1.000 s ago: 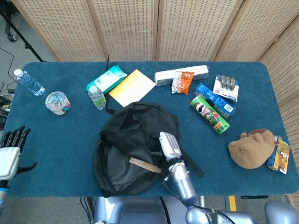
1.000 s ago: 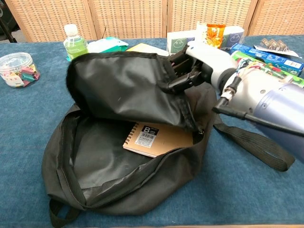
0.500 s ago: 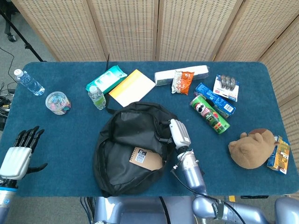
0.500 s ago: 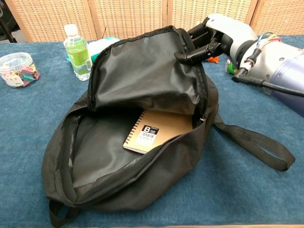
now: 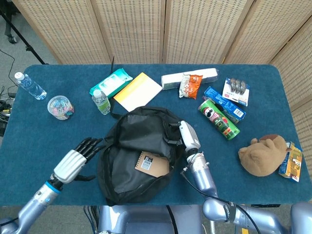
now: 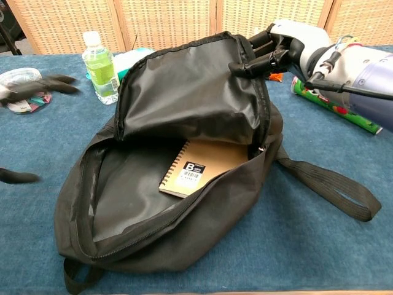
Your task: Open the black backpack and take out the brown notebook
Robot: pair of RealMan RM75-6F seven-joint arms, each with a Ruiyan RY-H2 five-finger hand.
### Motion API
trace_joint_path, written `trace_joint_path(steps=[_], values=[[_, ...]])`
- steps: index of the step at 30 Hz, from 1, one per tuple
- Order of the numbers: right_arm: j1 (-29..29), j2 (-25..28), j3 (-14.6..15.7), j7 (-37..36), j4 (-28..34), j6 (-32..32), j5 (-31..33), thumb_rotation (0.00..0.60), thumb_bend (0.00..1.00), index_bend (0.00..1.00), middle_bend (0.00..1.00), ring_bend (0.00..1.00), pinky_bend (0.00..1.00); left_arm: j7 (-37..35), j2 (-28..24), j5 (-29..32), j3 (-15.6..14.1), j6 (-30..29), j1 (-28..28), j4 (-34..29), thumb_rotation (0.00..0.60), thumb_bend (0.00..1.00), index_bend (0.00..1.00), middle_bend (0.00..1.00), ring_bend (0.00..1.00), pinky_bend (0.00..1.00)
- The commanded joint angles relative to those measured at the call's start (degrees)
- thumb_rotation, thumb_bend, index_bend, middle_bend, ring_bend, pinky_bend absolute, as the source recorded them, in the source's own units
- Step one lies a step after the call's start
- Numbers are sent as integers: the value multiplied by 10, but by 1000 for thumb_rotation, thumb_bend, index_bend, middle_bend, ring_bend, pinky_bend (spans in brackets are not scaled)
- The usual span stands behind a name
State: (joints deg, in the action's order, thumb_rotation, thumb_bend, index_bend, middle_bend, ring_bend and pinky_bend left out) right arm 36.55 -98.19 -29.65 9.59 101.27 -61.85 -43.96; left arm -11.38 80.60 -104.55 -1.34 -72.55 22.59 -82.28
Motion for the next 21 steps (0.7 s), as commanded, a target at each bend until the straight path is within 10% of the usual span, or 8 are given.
trace_joint_path(steps=[1, 21], values=[[4, 6, 1, -3, 1, 0, 11, 600, 569, 711, 670, 507, 394, -46, 79, -16, -3, 32, 45, 48, 600, 0, 159, 0, 0, 69], [27, 34, 1, -15, 13, -8, 59, 600, 569, 711, 670, 507, 394, -70, 196, 24, -2, 82, 113, 95, 600, 0, 212, 19, 69, 165]])
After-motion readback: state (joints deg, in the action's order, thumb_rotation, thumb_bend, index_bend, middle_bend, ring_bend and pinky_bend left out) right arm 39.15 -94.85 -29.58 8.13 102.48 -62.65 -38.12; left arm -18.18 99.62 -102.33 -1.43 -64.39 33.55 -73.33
